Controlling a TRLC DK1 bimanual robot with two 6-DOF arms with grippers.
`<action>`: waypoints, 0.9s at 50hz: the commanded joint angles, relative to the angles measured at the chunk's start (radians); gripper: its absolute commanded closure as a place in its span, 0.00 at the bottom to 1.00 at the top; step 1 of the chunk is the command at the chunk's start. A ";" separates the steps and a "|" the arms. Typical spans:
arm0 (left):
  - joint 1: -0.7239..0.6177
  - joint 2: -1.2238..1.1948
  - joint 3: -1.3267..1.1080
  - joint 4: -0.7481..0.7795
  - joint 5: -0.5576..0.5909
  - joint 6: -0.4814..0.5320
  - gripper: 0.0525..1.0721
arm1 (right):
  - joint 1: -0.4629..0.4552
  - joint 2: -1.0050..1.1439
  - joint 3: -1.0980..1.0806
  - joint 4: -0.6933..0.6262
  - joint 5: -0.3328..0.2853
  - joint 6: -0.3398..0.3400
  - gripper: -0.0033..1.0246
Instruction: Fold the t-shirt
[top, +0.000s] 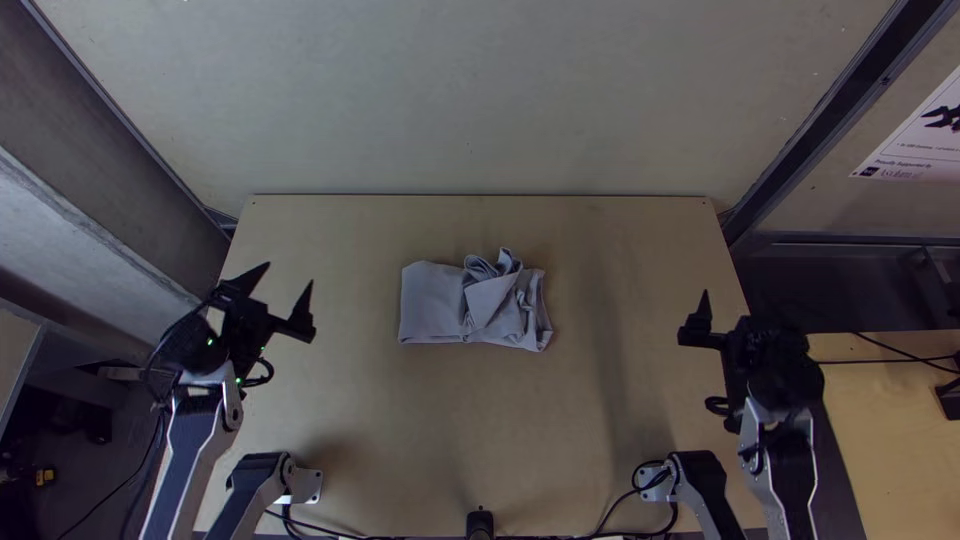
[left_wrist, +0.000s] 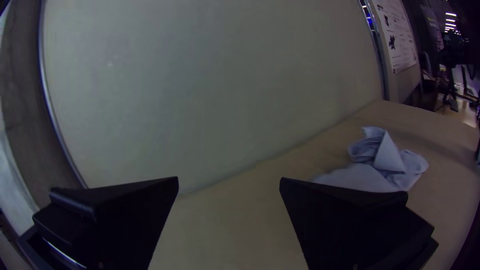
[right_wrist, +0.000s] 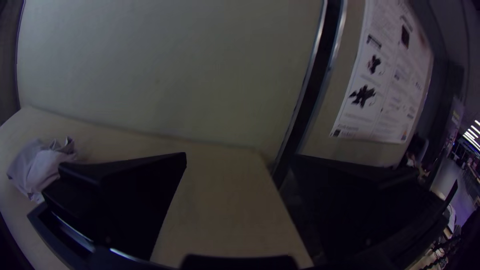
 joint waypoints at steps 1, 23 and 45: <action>0.076 -0.067 -0.088 0.079 0.065 0.023 0.05 | -0.044 -0.056 -0.016 0.041 0.021 -0.050 0.07; 0.221 -0.090 -0.255 0.257 0.145 -0.048 0.05 | -0.018 -0.360 -0.175 0.050 0.021 -0.142 0.06; 0.207 -0.067 -0.350 0.411 0.178 -0.101 0.05 | 0.014 -0.441 -0.326 0.189 -0.003 -0.154 0.06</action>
